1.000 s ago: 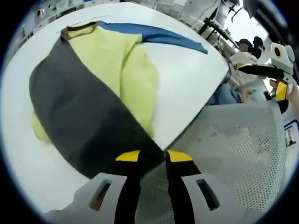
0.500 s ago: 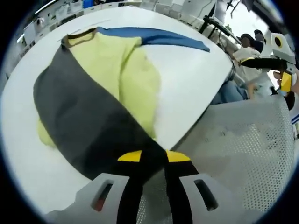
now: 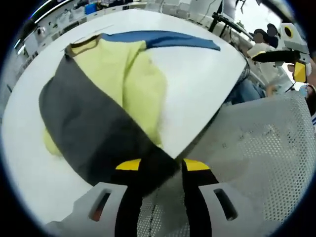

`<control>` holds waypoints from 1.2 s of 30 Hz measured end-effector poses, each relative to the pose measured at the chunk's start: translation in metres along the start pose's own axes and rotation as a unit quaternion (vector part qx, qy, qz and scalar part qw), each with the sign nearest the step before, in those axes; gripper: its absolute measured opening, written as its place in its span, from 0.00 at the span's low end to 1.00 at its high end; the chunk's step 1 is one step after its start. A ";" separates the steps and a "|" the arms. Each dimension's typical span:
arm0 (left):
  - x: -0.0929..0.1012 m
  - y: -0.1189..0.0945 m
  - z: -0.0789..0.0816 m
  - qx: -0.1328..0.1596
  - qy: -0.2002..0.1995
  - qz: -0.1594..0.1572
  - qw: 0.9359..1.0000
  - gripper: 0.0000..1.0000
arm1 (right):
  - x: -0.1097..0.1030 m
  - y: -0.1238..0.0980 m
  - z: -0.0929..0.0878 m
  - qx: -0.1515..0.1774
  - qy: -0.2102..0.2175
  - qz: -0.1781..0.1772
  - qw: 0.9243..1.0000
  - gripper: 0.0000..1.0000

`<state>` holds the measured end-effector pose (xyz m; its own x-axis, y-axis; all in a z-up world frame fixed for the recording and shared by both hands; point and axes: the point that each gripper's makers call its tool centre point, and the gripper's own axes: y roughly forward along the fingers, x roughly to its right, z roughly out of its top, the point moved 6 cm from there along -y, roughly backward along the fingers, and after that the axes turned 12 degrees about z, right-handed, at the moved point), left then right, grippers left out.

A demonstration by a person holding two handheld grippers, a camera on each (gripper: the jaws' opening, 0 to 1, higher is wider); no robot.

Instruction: Fold the garment on the visible template until the final outline fits inside the template.

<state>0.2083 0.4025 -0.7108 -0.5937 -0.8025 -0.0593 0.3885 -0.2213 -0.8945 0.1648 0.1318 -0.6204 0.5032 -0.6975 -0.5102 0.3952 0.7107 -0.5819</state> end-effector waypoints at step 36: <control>0.001 0.007 0.004 0.021 -0.001 0.071 0.997 0.16 | 0.013 0.000 0.004 -0.016 -0.019 0.037 0.999 0.90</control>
<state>0.2135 0.3975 -0.7155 -0.5300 -0.8280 -0.1829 0.4970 -0.1286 -0.8582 0.1745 0.1230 -0.6249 0.5587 -0.6387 -0.5292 0.3314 0.7568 -0.5635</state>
